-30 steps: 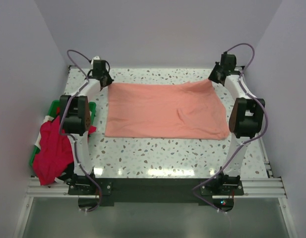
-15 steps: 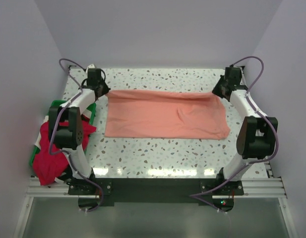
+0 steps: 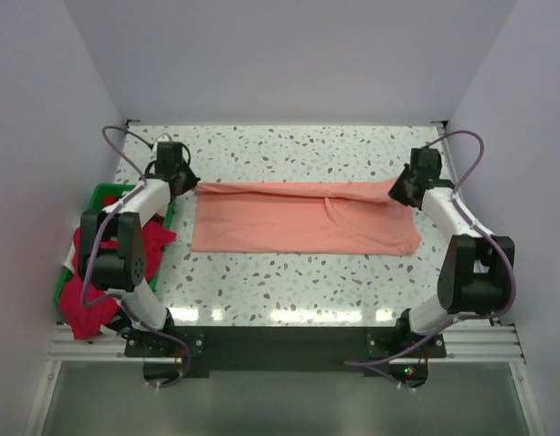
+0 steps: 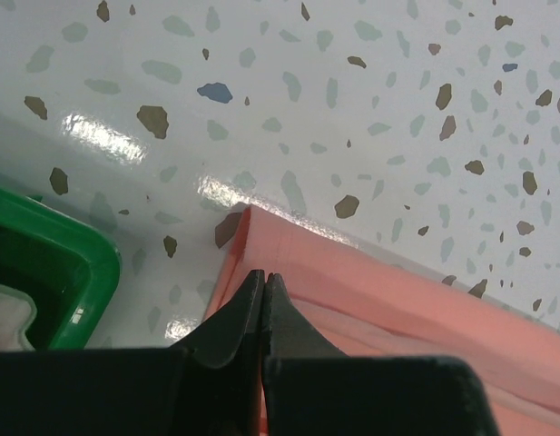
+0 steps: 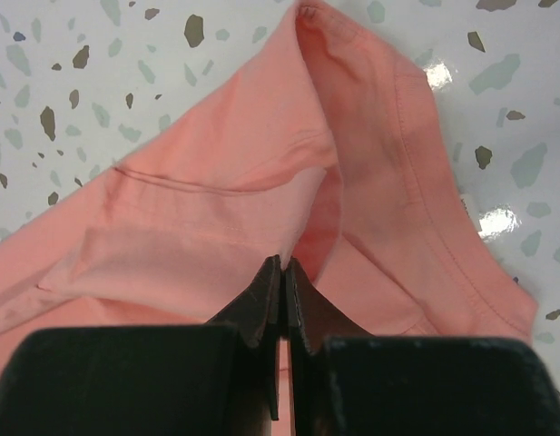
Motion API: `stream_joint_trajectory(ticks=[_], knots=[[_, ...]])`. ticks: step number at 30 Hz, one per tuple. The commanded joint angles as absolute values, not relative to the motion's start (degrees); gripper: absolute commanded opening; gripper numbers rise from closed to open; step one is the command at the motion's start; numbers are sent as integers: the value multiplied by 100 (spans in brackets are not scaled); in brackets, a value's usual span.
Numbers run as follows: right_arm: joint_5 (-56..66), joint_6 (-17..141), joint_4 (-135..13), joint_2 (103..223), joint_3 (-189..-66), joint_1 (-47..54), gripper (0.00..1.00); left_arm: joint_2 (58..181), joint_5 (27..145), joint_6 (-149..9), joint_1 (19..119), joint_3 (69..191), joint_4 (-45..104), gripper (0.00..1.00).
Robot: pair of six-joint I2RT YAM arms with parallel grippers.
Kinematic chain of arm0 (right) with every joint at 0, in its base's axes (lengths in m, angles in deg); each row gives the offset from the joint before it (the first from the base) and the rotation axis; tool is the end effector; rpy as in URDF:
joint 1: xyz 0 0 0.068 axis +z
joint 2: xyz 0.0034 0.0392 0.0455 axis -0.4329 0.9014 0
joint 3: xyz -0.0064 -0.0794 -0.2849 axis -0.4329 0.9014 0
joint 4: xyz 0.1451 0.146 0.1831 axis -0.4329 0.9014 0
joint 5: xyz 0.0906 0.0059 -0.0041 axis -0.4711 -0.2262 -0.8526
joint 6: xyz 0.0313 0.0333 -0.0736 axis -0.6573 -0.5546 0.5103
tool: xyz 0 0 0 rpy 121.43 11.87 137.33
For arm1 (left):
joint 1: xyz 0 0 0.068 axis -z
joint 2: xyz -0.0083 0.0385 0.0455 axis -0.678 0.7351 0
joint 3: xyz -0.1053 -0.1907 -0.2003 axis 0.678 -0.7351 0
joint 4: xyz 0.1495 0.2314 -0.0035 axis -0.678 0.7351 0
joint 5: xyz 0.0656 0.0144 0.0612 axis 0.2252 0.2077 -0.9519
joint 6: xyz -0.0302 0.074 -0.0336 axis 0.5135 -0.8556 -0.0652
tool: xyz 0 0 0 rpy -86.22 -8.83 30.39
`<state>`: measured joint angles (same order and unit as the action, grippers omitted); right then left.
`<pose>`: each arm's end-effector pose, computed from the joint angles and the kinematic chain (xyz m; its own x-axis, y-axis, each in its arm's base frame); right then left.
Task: Fold and stack the t-shirts
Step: Fold the tshirt
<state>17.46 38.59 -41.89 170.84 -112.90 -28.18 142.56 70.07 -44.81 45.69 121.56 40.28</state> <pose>0.3732 -0.0233 0.2231 -0.5867 0.5252 -0.6164 0.4582 0.8429 0.2820 0.4189 -0.0118 0.1962 -0.5249 -0.5640 -0.6375 -0.4450 0.8203 -0.3593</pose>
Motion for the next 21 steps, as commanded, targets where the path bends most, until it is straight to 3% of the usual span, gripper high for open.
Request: stream_joint_trajectory(ticks=[1,19,21], knots=[[1938,3734,-4215,16689,-11229,-2820,0,13938,6928,-4351,4506,12070,3880,0],[1685,3656,-4188,16082,-10220,-2934,0,13472,6918,-4079,4506,11350,4100,0],[1518,3541,-4285,16047,-9982,-2952,8,13323,6928,-3965,4506,11139,4135,16]])
